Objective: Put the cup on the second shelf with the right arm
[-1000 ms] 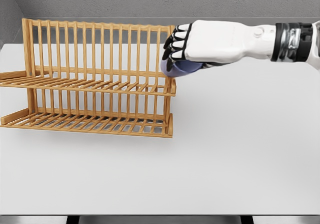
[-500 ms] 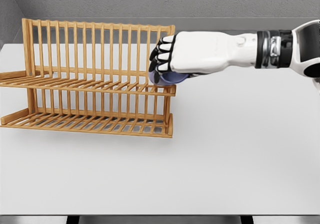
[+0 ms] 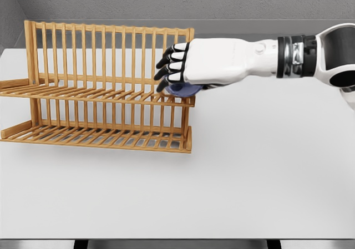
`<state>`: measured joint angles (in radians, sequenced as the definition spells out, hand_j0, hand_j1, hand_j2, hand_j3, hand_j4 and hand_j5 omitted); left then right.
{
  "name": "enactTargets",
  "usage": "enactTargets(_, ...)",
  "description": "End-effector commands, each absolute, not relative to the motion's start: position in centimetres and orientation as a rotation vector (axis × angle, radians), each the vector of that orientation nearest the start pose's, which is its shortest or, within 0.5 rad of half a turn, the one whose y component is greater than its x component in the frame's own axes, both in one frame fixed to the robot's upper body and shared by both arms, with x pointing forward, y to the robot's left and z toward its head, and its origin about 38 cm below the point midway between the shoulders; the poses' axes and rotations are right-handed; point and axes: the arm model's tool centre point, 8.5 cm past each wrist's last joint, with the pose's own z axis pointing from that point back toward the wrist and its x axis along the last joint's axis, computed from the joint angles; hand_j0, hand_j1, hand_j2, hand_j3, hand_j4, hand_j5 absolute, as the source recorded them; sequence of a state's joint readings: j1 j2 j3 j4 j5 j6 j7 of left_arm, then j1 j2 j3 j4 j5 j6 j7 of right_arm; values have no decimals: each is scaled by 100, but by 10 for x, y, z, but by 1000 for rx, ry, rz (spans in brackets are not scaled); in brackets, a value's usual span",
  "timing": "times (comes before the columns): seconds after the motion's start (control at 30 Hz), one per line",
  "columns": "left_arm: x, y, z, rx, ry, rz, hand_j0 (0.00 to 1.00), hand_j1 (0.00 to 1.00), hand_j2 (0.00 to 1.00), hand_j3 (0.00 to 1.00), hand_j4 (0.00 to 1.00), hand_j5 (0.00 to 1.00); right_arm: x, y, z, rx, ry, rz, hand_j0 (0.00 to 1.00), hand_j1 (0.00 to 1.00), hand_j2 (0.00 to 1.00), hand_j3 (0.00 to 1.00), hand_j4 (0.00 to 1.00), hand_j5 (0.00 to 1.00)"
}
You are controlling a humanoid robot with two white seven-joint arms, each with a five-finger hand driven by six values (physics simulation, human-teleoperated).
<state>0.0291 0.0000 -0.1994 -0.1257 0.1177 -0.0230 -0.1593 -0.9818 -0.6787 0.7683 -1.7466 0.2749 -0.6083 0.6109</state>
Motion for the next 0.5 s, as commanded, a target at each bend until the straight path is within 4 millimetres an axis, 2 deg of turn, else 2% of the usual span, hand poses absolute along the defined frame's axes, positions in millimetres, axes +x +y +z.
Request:
enactTargets(0.0, 25, 249, -263, -94, -107, -95, 100, 100, 100, 100, 100, 100, 401, -163, 366, 432, 1961, -2473, 100, 100, 100, 100, 100, 100)
enactTargets(0.03, 25, 249, -263, -94, -107, -95, 100, 100, 100, 100, 100, 100, 402, -173, 378, 491, 1987, -2448, 100, 100, 100, 100, 100, 100)
enactTargets(0.07, 25, 249, -263, -94, -107, -95, 100, 100, 100, 100, 100, 100, 404, -194, 398, 600, 2025, -2414, 100, 100, 100, 100, 100, 100)
enactTargets(0.13, 25, 249, -263, -94, -107, -95, 100, 100, 100, 100, 100, 100, 403, -223, 433, 758, 2097, -2323, 100, 100, 100, 100, 100, 100)
enactTargets(0.2, 25, 249, -263, -93, -107, -95, 100, 100, 100, 100, 100, 100, 400, -255, 452, 897, 2143, -2277, 100, 100, 100, 100, 100, 100)
enactTargets(0.23, 25, 249, -263, -94, -107, -95, 100, 100, 100, 100, 100, 100, 405, -271, 444, 924, 2172, -2312, 100, 100, 100, 100, 100, 100)
enactTargets(0.27, 25, 249, -263, -94, -107, -95, 100, 100, 100, 100, 100, 100, 410, -283, 427, 918, 2195, -2375, 100, 100, 100, 100, 100, 100)
enactTargets(0.3, 25, 249, -263, -94, -107, -95, 100, 100, 100, 100, 100, 100, 414, -295, 397, 882, 2248, -2448, 100, 100, 100, 100, 100, 100)
enactTargets(0.33, 25, 249, -263, -94, -107, -95, 100, 100, 100, 100, 100, 100, 416, -304, 351, 800, 2403, -2485, 100, 100, 100, 100, 100, 100)
enactTargets(0.37, 25, 249, -263, -94, -107, -95, 100, 100, 100, 100, 100, 100, 414, -294, 312, 684, 2572, -2444, 100, 100, 100, 100, 100, 100)
enactTargets(0.4, 25, 249, -263, -94, -107, -95, 100, 100, 100, 100, 100, 100, 409, -300, 295, 669, 2700, -2383, 100, 100, 100, 100, 100, 100)
enactTargets(0.47, 25, 249, -263, -94, -107, -95, 100, 100, 100, 100, 100, 100, 402, -307, 281, 663, 2759, -2379, 100, 100, 100, 100, 100, 100)
